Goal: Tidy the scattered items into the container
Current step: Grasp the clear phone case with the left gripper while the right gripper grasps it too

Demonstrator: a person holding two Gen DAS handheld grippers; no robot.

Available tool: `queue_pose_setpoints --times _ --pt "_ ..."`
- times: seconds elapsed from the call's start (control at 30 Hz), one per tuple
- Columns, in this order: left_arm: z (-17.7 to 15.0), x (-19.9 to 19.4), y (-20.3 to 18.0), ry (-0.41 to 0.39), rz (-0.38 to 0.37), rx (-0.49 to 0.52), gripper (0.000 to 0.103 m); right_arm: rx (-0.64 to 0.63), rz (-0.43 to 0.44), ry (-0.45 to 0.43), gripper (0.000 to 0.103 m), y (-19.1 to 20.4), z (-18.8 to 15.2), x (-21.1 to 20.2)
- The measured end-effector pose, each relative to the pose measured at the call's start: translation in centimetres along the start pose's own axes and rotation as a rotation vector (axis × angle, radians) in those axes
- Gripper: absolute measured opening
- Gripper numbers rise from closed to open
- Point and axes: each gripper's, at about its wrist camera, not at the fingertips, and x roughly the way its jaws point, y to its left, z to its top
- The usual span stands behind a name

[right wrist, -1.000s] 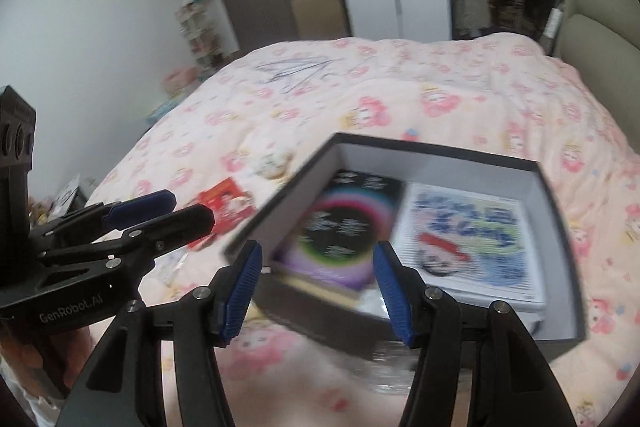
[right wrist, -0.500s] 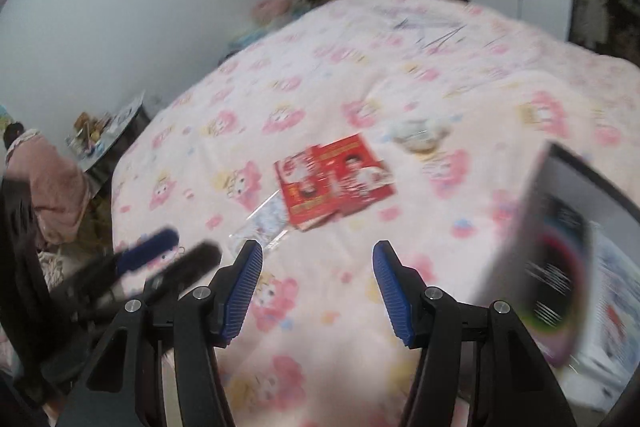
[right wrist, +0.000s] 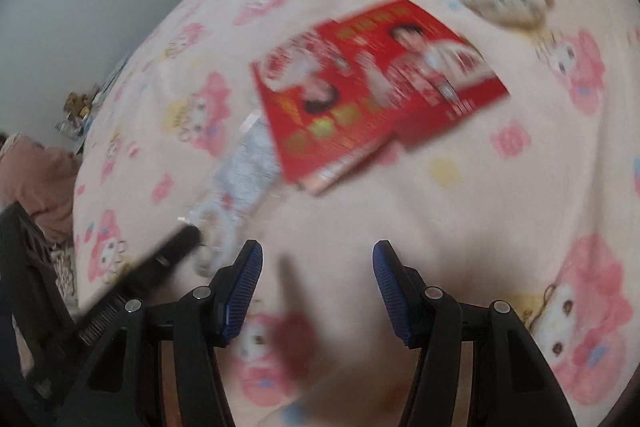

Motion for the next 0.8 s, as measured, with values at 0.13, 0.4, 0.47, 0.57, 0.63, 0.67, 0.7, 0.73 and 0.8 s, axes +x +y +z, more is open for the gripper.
queue_pose_setpoints --times 0.13,0.4,0.47,0.57,0.63,0.67,0.7,0.73,0.8 --pt "1.2 1.0 0.2 0.018 -0.028 0.005 0.036 0.153 0.107 0.014 0.054 -3.6 -0.7 0.4" --pt "-2.0 -0.2 -2.0 0.204 -0.189 0.101 0.021 0.041 0.038 -0.015 0.054 -1.6 -1.8 -0.6" --pt "-1.8 -0.9 -1.7 0.158 -0.183 0.082 0.022 0.042 0.050 -0.016 0.054 -1.6 -1.9 -0.7" --pt "-0.3 -0.2 -0.7 0.127 -0.170 0.010 0.023 0.057 0.071 -0.005 0.054 -2.1 -1.8 -0.6" --pt "0.3 1.3 -0.6 0.174 -0.205 -0.009 0.023 0.060 0.084 0.011 0.054 -2.3 -1.7 -0.4" --pt "0.3 1.8 -0.7 0.190 -0.232 -0.010 0.023 0.058 0.092 0.029 0.054 -2.2 -1.8 -0.2" --pt "0.2 1.8 -0.8 0.196 -0.237 0.004 0.022 0.054 0.089 0.052 0.054 -2.1 -1.9 0.1" --pt "0.3 1.8 -1.0 0.195 -0.232 0.027 0.022 0.051 0.082 0.060 0.054 -2.1 -2.1 0.3" --pt "0.0 1.8 -2.3 0.207 -0.231 0.085 0.020 0.045 0.087 0.051 0.053 -2.0 -2.4 -0.1"
